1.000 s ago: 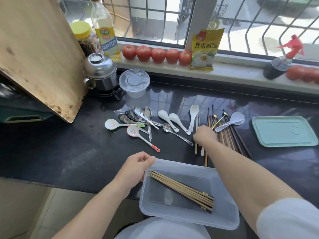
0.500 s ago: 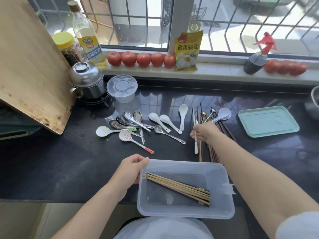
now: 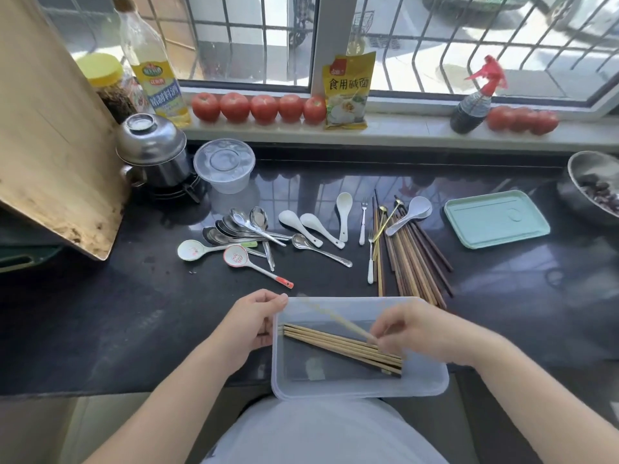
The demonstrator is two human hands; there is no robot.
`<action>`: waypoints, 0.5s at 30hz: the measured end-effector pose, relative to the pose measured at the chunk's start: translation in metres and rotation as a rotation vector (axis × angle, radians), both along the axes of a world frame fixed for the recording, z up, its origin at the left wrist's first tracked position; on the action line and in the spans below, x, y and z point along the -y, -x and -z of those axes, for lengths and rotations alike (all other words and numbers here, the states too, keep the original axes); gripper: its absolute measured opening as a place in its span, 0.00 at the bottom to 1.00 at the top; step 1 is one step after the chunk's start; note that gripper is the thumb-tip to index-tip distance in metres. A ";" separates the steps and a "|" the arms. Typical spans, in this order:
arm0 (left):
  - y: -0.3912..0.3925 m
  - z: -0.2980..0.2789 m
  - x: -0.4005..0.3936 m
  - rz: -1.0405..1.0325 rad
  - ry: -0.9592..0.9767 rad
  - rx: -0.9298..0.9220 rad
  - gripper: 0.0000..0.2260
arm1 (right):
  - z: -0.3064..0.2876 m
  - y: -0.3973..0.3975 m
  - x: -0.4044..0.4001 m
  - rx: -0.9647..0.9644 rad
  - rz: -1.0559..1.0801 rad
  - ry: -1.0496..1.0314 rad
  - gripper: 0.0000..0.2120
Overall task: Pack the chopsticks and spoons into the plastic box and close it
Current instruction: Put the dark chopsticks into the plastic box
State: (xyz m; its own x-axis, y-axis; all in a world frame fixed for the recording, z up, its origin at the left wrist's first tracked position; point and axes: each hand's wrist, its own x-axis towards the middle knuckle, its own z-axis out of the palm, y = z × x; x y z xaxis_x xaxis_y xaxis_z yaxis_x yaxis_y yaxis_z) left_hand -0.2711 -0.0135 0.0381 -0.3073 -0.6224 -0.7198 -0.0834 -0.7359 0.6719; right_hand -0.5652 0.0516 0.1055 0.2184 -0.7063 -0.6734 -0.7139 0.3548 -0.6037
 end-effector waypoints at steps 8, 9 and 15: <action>-0.002 0.003 0.001 0.035 0.015 0.011 0.10 | 0.066 -0.042 -0.013 -0.655 -0.490 0.209 0.15; -0.002 0.004 0.001 0.035 0.018 0.016 0.10 | 0.066 -0.045 -0.013 -0.683 -0.476 0.209 0.13; 0.000 0.004 -0.001 0.019 0.031 0.026 0.09 | 0.075 -0.045 -0.019 -0.689 -0.329 0.169 0.15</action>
